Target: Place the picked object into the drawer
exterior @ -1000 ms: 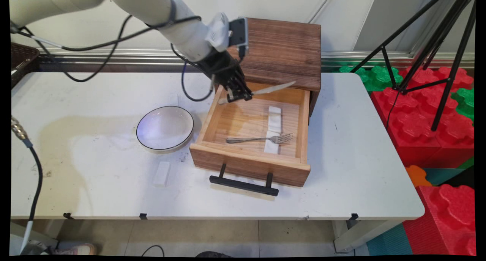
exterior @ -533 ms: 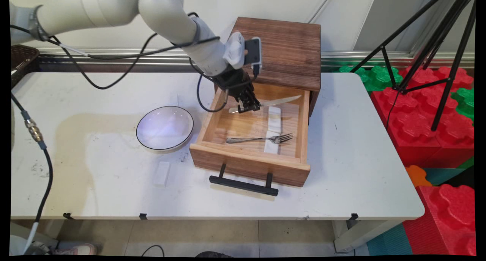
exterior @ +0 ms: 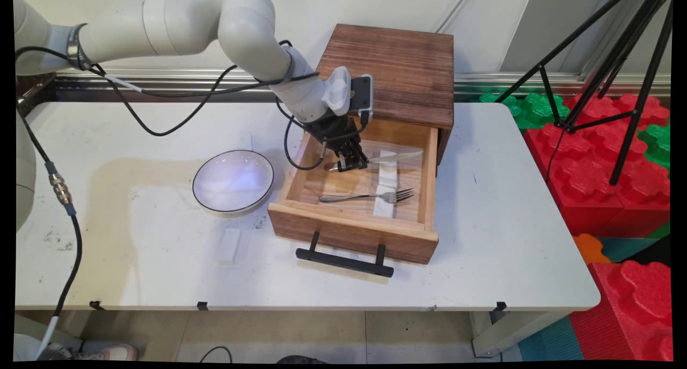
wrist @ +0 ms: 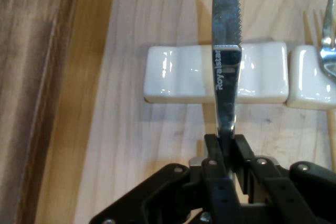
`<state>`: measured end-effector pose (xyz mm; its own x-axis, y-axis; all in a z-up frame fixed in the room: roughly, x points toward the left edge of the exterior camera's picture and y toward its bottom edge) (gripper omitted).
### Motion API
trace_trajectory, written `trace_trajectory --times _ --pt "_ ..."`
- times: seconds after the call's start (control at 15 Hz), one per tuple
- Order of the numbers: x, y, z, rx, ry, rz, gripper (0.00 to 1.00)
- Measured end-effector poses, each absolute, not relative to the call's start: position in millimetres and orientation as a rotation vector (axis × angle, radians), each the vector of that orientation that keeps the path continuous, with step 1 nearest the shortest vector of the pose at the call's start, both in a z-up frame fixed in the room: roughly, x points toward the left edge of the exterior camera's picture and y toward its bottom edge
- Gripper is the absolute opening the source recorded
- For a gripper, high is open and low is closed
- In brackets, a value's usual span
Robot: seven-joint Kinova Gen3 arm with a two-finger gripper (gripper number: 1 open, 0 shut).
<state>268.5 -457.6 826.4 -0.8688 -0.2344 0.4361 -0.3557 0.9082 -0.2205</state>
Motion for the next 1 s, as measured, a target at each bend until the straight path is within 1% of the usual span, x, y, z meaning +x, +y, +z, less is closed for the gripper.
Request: trace_trajectory --times 0.4,0.47,1.0 --pt "267 -465 810 0.399 -2.669 0.414 0.0" --pt "266 -465 809 0.394 -2.669 0.414 1.0" --pt "265 -466 809 0.373 -2.66 0.428 1.0"
